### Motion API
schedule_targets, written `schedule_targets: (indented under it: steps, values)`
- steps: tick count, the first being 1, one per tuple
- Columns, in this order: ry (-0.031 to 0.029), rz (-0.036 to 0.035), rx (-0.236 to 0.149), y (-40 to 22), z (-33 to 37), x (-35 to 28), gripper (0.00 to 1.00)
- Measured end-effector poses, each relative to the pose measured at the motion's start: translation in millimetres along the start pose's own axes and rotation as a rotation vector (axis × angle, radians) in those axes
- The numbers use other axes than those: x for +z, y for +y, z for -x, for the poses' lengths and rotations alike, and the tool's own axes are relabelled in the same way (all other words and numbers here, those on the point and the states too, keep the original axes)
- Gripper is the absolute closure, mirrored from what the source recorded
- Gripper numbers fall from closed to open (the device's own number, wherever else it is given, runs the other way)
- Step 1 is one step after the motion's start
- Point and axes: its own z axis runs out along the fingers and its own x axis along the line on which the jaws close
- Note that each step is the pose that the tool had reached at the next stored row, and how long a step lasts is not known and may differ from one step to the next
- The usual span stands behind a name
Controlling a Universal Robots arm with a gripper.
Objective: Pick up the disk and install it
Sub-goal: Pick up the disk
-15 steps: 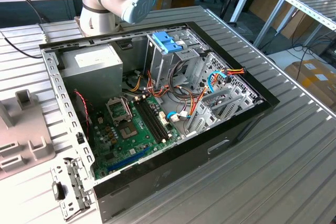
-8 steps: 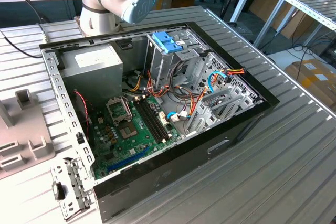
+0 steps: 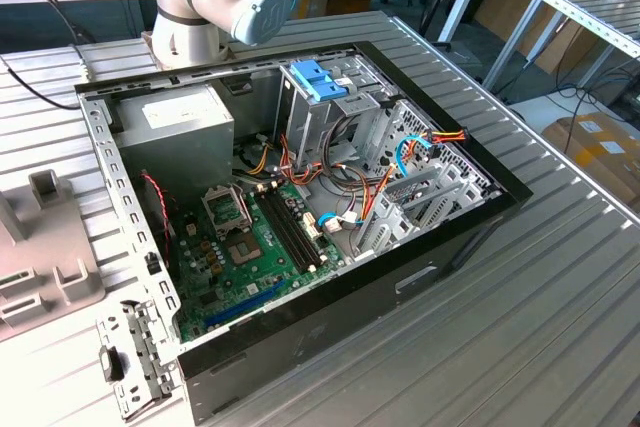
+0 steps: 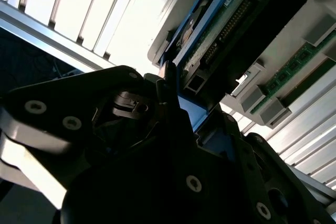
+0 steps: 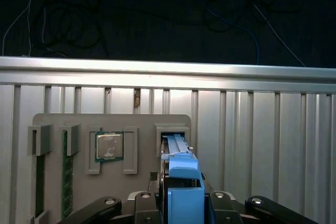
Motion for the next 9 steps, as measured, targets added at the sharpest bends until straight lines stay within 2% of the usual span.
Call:
schedule_targets:
  steps: [9]
  values:
    - [-0.0041, -0.0001, 0.000, 0.2, 0.3, -4.3, 0.63]
